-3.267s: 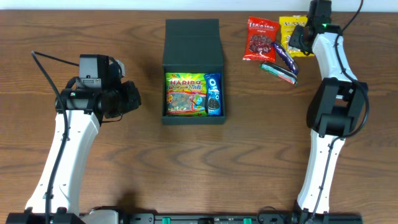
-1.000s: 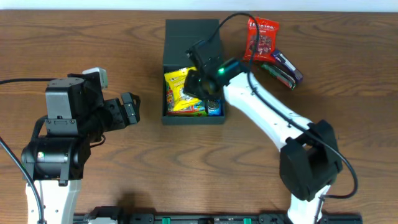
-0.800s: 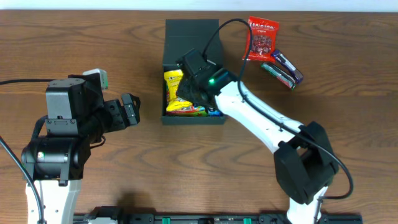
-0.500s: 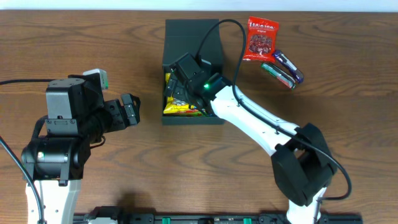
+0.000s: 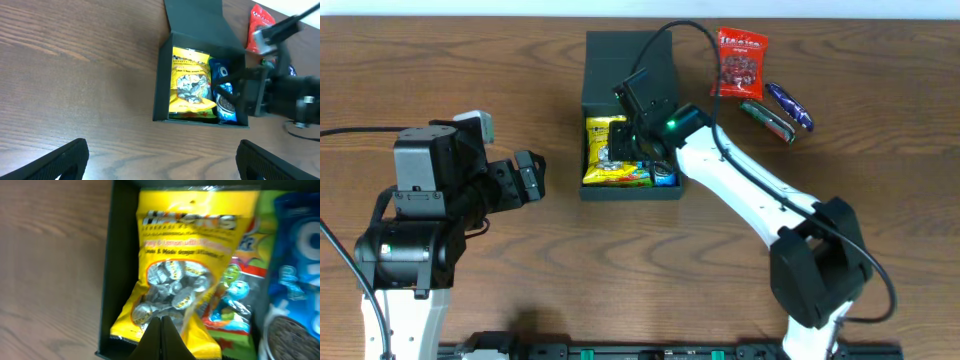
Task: Pack container
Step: 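Carry the yellow bag left and lower it into the box, then release the yellow bag and press it down inside the box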
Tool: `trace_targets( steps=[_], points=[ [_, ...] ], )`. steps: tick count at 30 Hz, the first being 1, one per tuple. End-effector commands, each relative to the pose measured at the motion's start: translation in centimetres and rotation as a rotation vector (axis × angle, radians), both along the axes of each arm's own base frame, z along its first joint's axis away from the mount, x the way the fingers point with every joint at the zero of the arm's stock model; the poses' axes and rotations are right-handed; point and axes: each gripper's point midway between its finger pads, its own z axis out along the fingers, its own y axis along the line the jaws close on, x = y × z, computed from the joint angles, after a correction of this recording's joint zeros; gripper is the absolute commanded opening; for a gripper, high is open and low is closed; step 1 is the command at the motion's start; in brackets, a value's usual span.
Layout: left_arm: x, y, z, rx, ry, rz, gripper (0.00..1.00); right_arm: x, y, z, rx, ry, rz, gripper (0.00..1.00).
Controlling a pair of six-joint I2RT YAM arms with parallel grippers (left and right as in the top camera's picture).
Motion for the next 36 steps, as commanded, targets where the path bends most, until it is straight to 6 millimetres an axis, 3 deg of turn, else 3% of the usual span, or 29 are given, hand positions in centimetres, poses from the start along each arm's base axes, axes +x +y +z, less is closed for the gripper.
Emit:
trace_targets(
  steps=[1, 5, 8, 11, 13, 16, 18, 21, 24, 30, 33, 36],
  points=[
    [0.1, 0.0, 1.1, 0.012, -0.034, -0.006, 0.95, -1.4, 0.6, -4.4, -0.057, 0.068, 0.097, 0.01],
    [0.1, 0.0, 1.1, 0.012, -0.033, -0.007, 0.95, -2.2, 0.2, -7.5, -0.103, 0.136, 0.100, 0.01],
    [0.1, 0.0, 1.1, 0.012, -0.034, -0.006, 0.95, -2.0, 0.7, -7.4, -0.086, 0.116, 0.140, 0.01],
    [0.1, 0.0, 1.1, 0.012, -0.034, -0.006, 0.95, -0.9, 2.3, -3.9, -0.011, 0.025, 0.226, 0.01],
    [0.1, 0.0, 1.1, 0.012, -0.034, -0.006, 0.95, 0.2, 2.6, -0.1, 0.025, -0.067, 0.253, 0.01],
    [0.1, 0.0, 1.1, 0.011, -0.033, -0.007, 0.95, 1.8, 1.7, 3.5, 0.042, -0.167, 0.237, 0.01],
    [0.1, 0.0, 1.1, 0.011, -0.033, -0.007, 0.95, 2.9, 0.3, 4.3, 0.014, -0.203, 0.192, 0.01],
    [0.1, 0.0, 1.1, 0.011, -0.033, -0.007, 0.95, 3.3, -1.2, 3.0, -0.016, -0.162, 0.165, 0.01],
    [0.1, 0.0, 1.1, 0.011, -0.033, -0.007, 0.95, 2.9, -1.8, -0.1, -0.065, -0.100, 0.161, 0.01],
    [0.0, 0.0, 1.0, 0.012, -0.030, -0.006, 0.95, 1.7, -1.3, -6.2, -0.116, 0.019, 0.191, 0.01],
    [0.0, 0.0, 1.1, 0.011, -0.030, -0.007, 0.95, 1.0, -0.7, -7.8, -0.110, 0.059, 0.210, 0.01],
    [0.0, 0.0, 1.1, 0.012, -0.030, -0.006, 0.95, 1.0, -0.6, -7.6, -0.106, 0.055, 0.213, 0.01]
  ],
)
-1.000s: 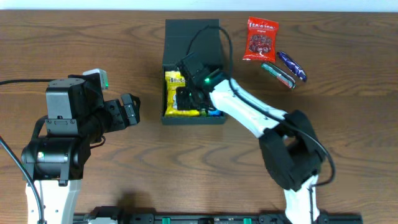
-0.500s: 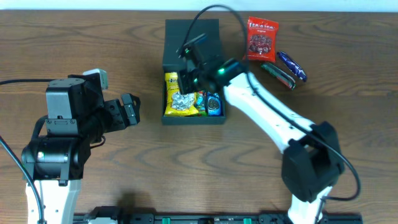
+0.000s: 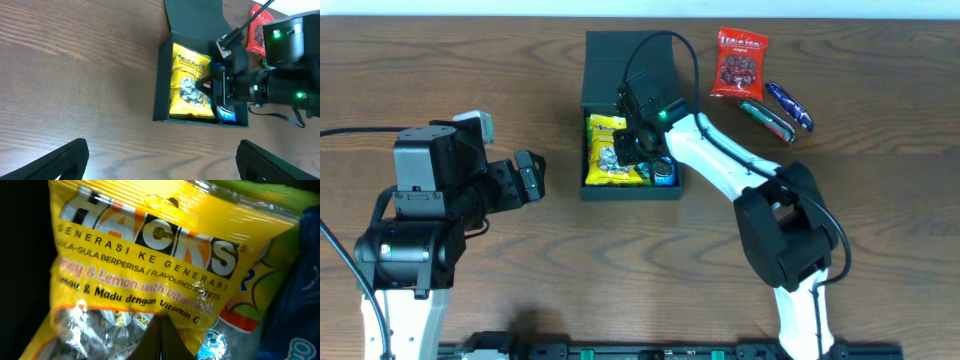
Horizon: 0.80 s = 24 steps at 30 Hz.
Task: Pack container
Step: 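Release the yellow bag and press it down inside the box, then grasp the red Hacks candy bag with the right gripper and lift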
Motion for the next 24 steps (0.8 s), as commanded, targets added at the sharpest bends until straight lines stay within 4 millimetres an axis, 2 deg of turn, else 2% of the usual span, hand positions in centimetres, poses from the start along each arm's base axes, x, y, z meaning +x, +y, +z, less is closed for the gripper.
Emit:
trace_targets(
  steps=[1, 3, 6, 7, 9, 11, 13, 15, 16, 17, 19, 22, 24],
  points=[
    [0.1, 0.0, 1.1, 0.012, -0.031, -0.006, 0.95, -0.8, 0.7, -0.1, 0.008, 0.010, 0.040, 0.01],
    [0.1, 0.0, 1.1, 0.012, -0.031, -0.006, 0.95, -0.2, 0.9, 1.5, 0.039, -0.009, 0.036, 0.01],
    [0.1, 0.0, 1.1, 0.012, -0.031, -0.006, 0.95, 3.0, 0.3, 8.2, 0.121, -0.152, 0.043, 0.01],
    [0.1, 0.0, 1.1, 0.012, -0.031, -0.006, 0.95, 4.0, -0.3, 9.6, 0.122, -0.201, 0.040, 0.01],
    [0.1, 0.0, 1.1, 0.012, -0.031, -0.006, 0.95, 6.7, -2.7, 12.3, 0.096, -0.307, 0.002, 0.01],
    [0.1, 0.0, 1.1, 0.012, -0.031, -0.006, 0.95, 9.4, -6.3, 13.5, 0.064, -0.370, -0.076, 0.01],
    [0.1, 0.0, 1.1, 0.012, -0.031, -0.007, 0.95, 11.7, -10.4, 13.2, 0.051, -0.382, -0.161, 0.01],
    [0.1, 0.0, 1.0, 0.012, -0.030, -0.006, 0.95, 13.6, -14.7, 11.9, 0.017, -0.378, -0.248, 0.07],
    [0.1, 0.0, 1.0, 0.012, -0.030, -0.006, 0.95, 14.9, -17.7, 10.7, -0.029, -0.382, -0.313, 0.18],
    [0.1, 0.0, 1.0, 0.012, -0.030, -0.006, 0.95, 15.9, -19.7, 9.6, -0.047, -0.383, -0.352, 0.31],
    [0.1, 0.0, 1.0, 0.013, -0.028, -0.006, 0.95, 17.3, -22.0, 7.8, -0.053, -0.386, -0.395, 0.70],
    [0.2, 0.0, 0.9, 0.013, -0.024, -0.006, 0.95, 18.6, -23.6, 5.8, -0.068, -0.398, -0.429, 0.88],
    [0.2, 0.0, 0.8, 0.012, -0.020, -0.006, 0.95, 19.1, -24.2, 4.6, -0.086, -0.399, -0.445, 0.94]
  ],
)
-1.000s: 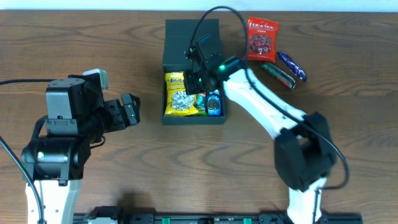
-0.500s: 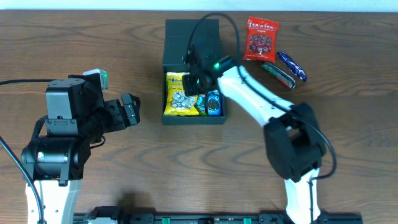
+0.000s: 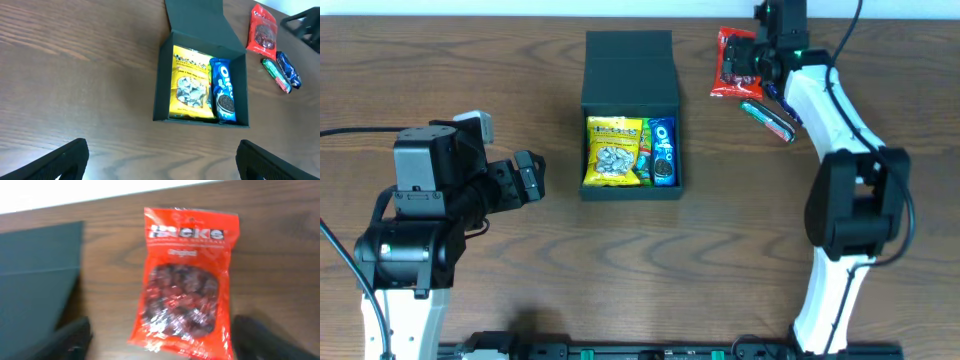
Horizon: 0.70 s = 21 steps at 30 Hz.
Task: Pack container
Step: 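Grasp the red Hacks candy bag with the right gripper and lift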
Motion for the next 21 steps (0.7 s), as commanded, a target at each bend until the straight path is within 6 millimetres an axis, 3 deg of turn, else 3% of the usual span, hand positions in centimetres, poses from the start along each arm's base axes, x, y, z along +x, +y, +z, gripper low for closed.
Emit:
trace_targets(
  steps=[1, 3, 8, 16, 19, 21],
  points=[
    [0.3, 0.0, 0.8, 0.011, -0.020, -0.006, 0.95, 0.3, 0.0, -2.2, -0.028, 0.017, -0.013, 0.95],
    [0.3, 0.0, 0.7, 0.011, -0.016, -0.006, 0.95, 0.4, -0.4, -4.2, -0.047, 0.040, -0.029, 0.99],
    [0.3, 0.0, 0.5, 0.011, -0.006, -0.006, 0.95, 0.6, -1.7, -7.1, -0.115, 0.063, -0.103, 0.99],
    [0.3, 0.0, 0.4, 0.011, -0.004, -0.006, 0.95, 1.8, -1.2, -8.3, -0.119, 0.019, -0.107, 0.98],
    [0.3, 0.0, 0.4, 0.011, -0.004, -0.006, 0.95, 1.6, -1.0, -9.1, -0.120, 0.033, -0.105, 0.82],
    [0.3, 0.0, 0.4, 0.011, -0.004, -0.006, 0.95, 1.6, -1.0, -9.2, -0.111, 0.037, -0.114, 0.57]
  ],
)
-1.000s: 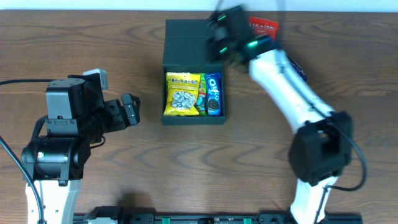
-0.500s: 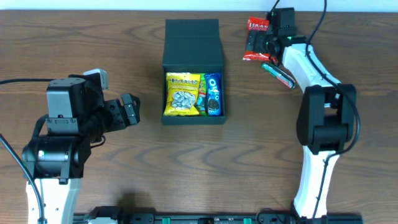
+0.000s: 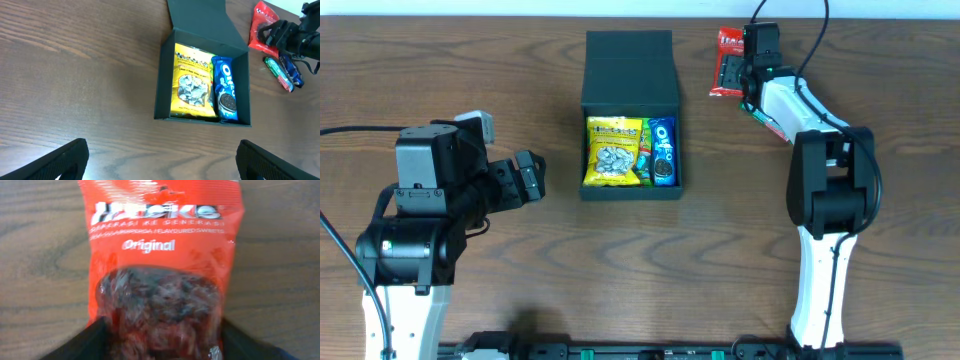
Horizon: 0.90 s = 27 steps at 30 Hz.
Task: Pack container
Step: 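Grasp the red Hacks candy bag with the right gripper and lift, then carry the red bag left and lower it into the box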
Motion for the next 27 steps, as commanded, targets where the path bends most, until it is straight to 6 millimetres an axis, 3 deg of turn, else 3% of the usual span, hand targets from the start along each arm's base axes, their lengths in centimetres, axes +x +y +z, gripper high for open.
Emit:
trace_targets(
  steps=[1, 2, 5, 7, 10, 15, 20, 21, 24, 27],
  points=[
    [0.2, 0.0, 0.7, 0.007, -0.017, -0.006, 0.95, -0.4, -0.1, -1.8, 0.006, 0.033, -0.025, 0.46],
    [0.2, 0.0, 0.7, 0.005, -0.016, -0.003, 0.95, -0.4, -0.2, -1.8, 0.011, 0.032, -0.033, 0.39],
    [0.2, 0.0, 0.7, 0.005, -0.016, -0.003, 0.95, -0.2, -0.2, -1.2, 0.028, 0.035, -0.056, 0.32],
    [0.2, 0.0, 0.8, 0.005, -0.016, -0.002, 0.95, 0.5, -0.2, 0.6, 0.029, 0.026, -0.055, 0.22],
    [0.2, 0.0, 0.7, 0.006, -0.016, -0.002, 0.95, 1.8, 0.1, 5.8, 0.032, -0.005, -0.049, 0.01],
    [0.2, 0.1, 0.7, 0.008, -0.016, 0.000, 0.95, 1.5, 1.7, 16.1, 0.029, -0.069, 0.026, 0.01],
    [0.2, 0.0, 0.7, 0.008, -0.017, 0.000, 0.95, -2.0, 3.8, 24.6, -0.031, -0.118, 0.148, 0.01],
    [0.2, 0.0, 0.7, 0.008, -0.017, -0.001, 0.95, -3.9, 4.5, 26.8, -0.043, -0.120, 0.181, 0.01],
    [0.4, 0.0, 0.9, 0.008, -0.023, 0.000, 0.95, -8.3, 6.5, 30.9, 0.029, -0.133, 0.246, 0.01],
    [0.5, 0.1, 1.0, 0.010, -0.033, 0.002, 0.95, -12.4, 6.1, 34.6, 0.075, -0.199, 0.248, 0.01]
  ],
)
